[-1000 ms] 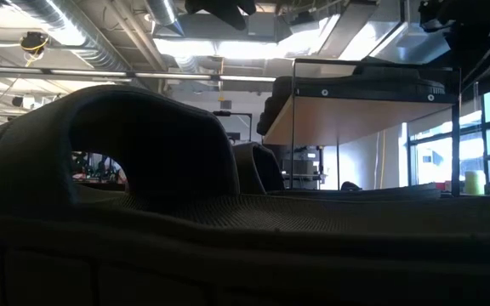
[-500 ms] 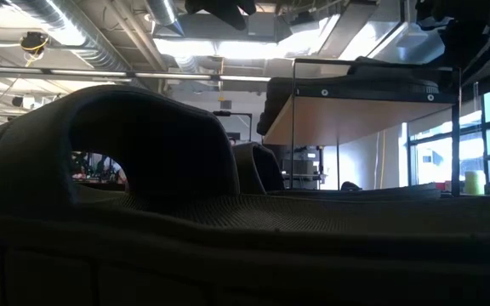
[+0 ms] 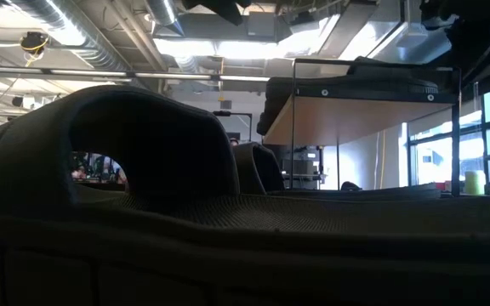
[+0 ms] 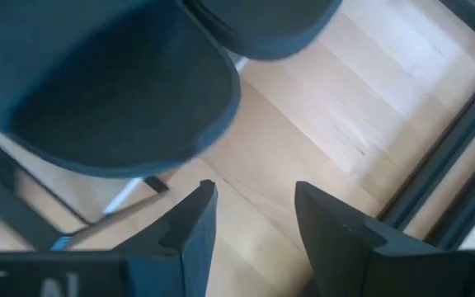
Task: Pick and place slides into the shelf
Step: Put the black slide on the shelf, then put the black slide under the shelf
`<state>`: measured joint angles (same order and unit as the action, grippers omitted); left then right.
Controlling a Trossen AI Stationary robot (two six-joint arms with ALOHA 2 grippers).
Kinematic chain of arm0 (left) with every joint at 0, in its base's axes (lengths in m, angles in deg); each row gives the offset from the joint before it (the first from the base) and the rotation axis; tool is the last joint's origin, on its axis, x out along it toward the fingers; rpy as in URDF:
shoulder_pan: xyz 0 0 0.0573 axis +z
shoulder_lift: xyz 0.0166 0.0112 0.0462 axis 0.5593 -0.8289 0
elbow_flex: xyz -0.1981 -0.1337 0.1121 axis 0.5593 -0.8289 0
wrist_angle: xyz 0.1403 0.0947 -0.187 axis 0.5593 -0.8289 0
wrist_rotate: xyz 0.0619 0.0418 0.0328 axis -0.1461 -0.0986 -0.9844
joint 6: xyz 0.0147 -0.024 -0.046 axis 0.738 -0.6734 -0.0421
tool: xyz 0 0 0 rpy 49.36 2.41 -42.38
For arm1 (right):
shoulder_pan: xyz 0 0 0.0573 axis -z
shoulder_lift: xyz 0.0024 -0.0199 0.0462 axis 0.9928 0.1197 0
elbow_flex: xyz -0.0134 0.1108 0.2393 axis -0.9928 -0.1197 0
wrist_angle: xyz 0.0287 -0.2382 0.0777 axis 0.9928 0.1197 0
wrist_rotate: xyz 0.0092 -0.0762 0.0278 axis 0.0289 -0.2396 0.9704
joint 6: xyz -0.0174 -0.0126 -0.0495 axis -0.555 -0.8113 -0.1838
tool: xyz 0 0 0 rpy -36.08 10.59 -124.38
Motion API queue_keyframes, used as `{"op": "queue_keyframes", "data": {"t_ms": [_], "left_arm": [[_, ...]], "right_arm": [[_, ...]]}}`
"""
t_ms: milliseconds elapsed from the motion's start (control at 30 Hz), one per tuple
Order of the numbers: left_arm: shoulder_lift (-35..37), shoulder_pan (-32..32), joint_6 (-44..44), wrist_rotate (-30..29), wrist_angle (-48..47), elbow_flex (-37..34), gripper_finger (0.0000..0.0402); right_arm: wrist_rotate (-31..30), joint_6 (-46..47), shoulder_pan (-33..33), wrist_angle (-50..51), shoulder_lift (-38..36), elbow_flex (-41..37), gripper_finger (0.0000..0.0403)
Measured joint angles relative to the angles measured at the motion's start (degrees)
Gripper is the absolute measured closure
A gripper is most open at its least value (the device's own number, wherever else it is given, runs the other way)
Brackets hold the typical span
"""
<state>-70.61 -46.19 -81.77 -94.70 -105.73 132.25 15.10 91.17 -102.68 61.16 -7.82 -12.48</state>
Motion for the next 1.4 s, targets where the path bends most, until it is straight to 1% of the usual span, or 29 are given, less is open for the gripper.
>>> {"op": "queue_keyframes", "data": {"t_ms": [100,267,333,433,500,633,733,867,967,1033,1100,1300,1400], "left_arm": [[0.0,-1.4,-0.4,0.0,-0.4,0.0,0.0224],[0.0,-4.7,-6.6,0.0,-0.3,0.0,0.0224],[0.0,-6.2,-9.2,0.7,0.1,0.0,0.0224],[0.0,-8.8,-12.4,4.2,1.2,0.0,0.0224],[0.0,-10.9,-16.9,4.8,2.2,0.0,0.0224],[0.0,-15.8,-28.5,1.8,2.6,0.0,0.0224],[-0.5,-19.5,-36.3,-2.4,2.6,0.0,0.0224],[-1.6,-23.3,-44.8,-7.2,2.1,0.0,0.0224],[-3.3,-25.0,-49.4,-9.3,0.3,0.0,0.0224],[-5.1,-25.1,-51.1,-9.9,0.8,0.0,0.0224],[-7.3,-24.9,-51.9,-9.2,0.8,0.0,0.0224],[-11.6,-24.5,-56.9,-0.8,0.2,0.0,0.0224],[-11.6,-26.1,-60.9,-0.4,1.1,0.0,0.0224]], "right_arm": [[0.0,-0.1,0.0,0.4,-0.7,2.4,0.0236],[0.0,-1.9,-0.4,-0.1,-1.1,7.6,0.0236],[0.0,-5.1,-0.9,-2.8,-1.1,9.2,0.0236],[-0.3,-11.7,-1.2,-9.3,-1.1,10.8,0.0236],[-0.5,-16.3,-1.4,-14.5,-1.1,11.2,0.0236],[-0.5,-23.1,-1.4,-21.7,-1.1,11.2,0.0236],[-0.5,-25.6,-1.4,-23.3,-1.1,11.2,0.0236],[-0.6,-25.7,-1.4,-23.4,-1.1,11.2,0.0236],[-0.6,-25.7,-1.4,-23.5,-1.0,11.2,0.0236],[-0.7,-25.7,-1.4,-23.6,-1.0,11.2,0.0236],[-0.7,-25.7,-1.4,-23.7,-1.0,11.2,0.0236],[-0.6,-25.5,-1.4,-23.8,-1.0,11.2,0.0236],[0.2,-25.4,-1.4,-23.8,-1.0,11.2,0.0236]]}}
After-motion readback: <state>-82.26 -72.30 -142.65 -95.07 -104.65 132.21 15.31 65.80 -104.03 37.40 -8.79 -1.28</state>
